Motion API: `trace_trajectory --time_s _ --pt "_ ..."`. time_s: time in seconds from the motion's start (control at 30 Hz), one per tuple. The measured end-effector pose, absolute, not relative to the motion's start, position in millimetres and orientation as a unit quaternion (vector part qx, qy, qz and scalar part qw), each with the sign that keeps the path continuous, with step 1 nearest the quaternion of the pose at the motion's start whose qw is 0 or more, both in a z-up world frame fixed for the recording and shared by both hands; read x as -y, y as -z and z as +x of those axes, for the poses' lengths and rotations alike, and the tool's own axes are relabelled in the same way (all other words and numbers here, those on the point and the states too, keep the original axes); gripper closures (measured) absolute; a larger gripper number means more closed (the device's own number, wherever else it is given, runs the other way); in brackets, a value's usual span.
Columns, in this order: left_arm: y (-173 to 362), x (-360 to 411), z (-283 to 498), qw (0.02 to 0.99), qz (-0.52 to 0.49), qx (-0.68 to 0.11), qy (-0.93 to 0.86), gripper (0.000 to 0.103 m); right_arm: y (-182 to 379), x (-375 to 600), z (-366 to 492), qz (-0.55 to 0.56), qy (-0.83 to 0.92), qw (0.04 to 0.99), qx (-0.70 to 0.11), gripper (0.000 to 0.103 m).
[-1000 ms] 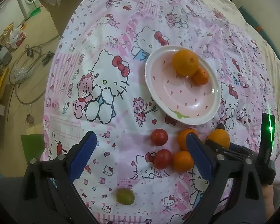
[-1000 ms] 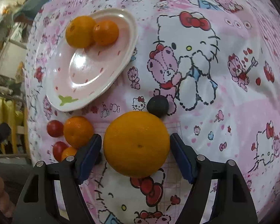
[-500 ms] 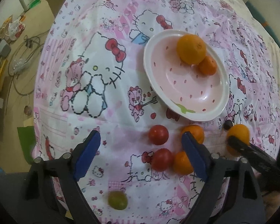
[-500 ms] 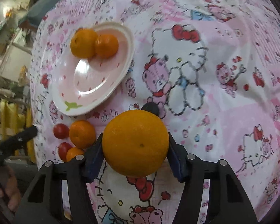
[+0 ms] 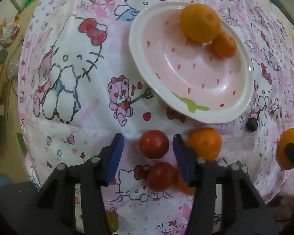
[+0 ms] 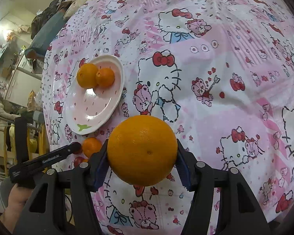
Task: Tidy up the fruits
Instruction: 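Grasp a red cherry tomato with the left tool while the right tool holds the orange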
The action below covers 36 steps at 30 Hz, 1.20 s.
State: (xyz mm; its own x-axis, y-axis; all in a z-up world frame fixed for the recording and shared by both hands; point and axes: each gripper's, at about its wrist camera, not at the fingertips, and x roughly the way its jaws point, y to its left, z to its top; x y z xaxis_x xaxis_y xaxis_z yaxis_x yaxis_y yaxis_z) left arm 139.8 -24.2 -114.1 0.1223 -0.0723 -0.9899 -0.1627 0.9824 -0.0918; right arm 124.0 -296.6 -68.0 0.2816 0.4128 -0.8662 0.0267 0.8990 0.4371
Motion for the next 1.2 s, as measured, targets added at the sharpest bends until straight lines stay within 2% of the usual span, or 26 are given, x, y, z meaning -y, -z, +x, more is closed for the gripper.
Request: trace_trajectory --time_s 0.1,0.37,0.87,1.2 --pt "117 34 143 0.743 -0.074 -0.665 -0.023 0.075 65 299 121 0.188 -0.124 0.779 -0.586 0.04" --pt "114 53 145 0.749 -0.054 -0.66 -0.016 0.076 59 297 118 0.185 -0.123 0.782 -0.582 0.04" --pt "80 11 117 0.778 -0.068 -0.624 -0.01 0.076 54 290 113 0.169 -0.114 0.788 -0.581 0.04" --pt "43 -14 100 0.821 -0.079 -0.565 -0.01 0.076 38 282 110 0.165 -0.123 0.799 -0.565 0.04"
